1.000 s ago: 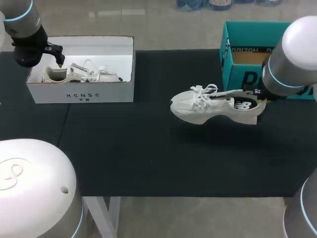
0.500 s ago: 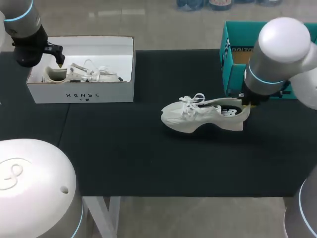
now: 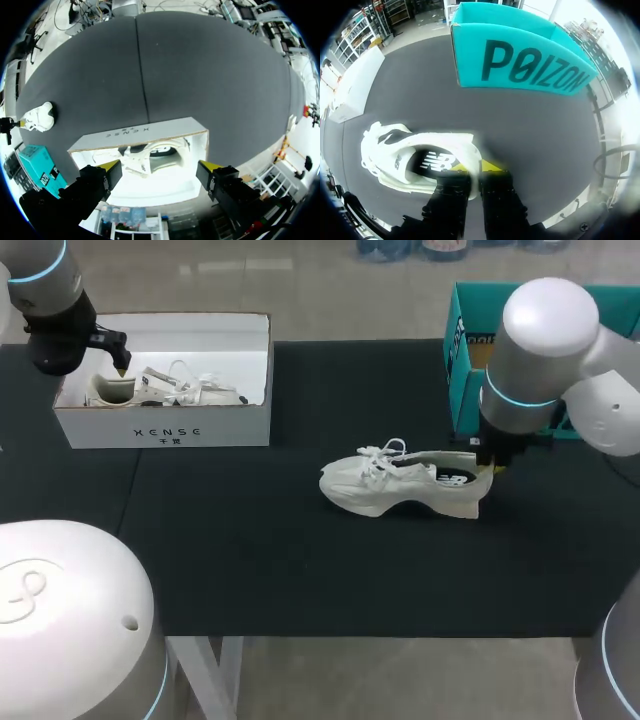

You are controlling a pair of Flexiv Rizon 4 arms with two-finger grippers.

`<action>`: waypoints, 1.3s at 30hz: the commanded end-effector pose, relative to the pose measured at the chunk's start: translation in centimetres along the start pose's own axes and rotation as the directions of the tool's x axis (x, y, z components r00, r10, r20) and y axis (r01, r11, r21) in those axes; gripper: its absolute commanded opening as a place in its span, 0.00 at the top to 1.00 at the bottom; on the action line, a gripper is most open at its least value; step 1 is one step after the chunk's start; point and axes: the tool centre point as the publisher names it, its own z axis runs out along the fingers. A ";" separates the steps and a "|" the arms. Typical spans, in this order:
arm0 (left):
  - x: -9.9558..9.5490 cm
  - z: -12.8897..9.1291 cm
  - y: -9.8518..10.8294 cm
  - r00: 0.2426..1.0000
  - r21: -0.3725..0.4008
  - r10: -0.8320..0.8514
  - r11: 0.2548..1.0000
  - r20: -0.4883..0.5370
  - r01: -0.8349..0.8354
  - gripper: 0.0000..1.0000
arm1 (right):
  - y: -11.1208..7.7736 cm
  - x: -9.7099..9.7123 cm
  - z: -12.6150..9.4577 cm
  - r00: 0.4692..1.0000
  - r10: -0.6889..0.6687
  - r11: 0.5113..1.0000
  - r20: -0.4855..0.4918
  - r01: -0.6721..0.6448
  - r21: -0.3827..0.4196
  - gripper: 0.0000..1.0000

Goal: Take the shoe out of the shoebox, open the shoe tongue, remove and reinsert the insole, then place the shoe into the shoebox

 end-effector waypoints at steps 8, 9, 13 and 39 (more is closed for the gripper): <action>0.0 0.0 0.0 1.000 -0.001 0.001 1.000 0.001 -0.001 0.00 | -0.6 0.2 1.1 1.000 -0.004 1.000 -0.006 0.004 0.026 1.00; 0.0 0.0 0.0 1.000 -0.001 0.001 1.000 0.001 -0.001 0.00 | -0.6 0.2 1.0 1.000 -0.005 1.000 -0.003 0.005 0.025 1.00; 0.0 0.0 0.0 1.000 -0.001 0.001 1.000 0.001 -0.001 0.00 | -0.4 -0.3 -0.4 1.000 0.010 1.000 0.003 -0.010 0.000 0.00; 0.0 0.0 0.0 1.000 -0.001 0.001 1.000 0.001 -0.001 0.00 | -5.7 -8.9 -15.3 0.509 -0.734 0.519 -0.449 0.847 0.113 0.00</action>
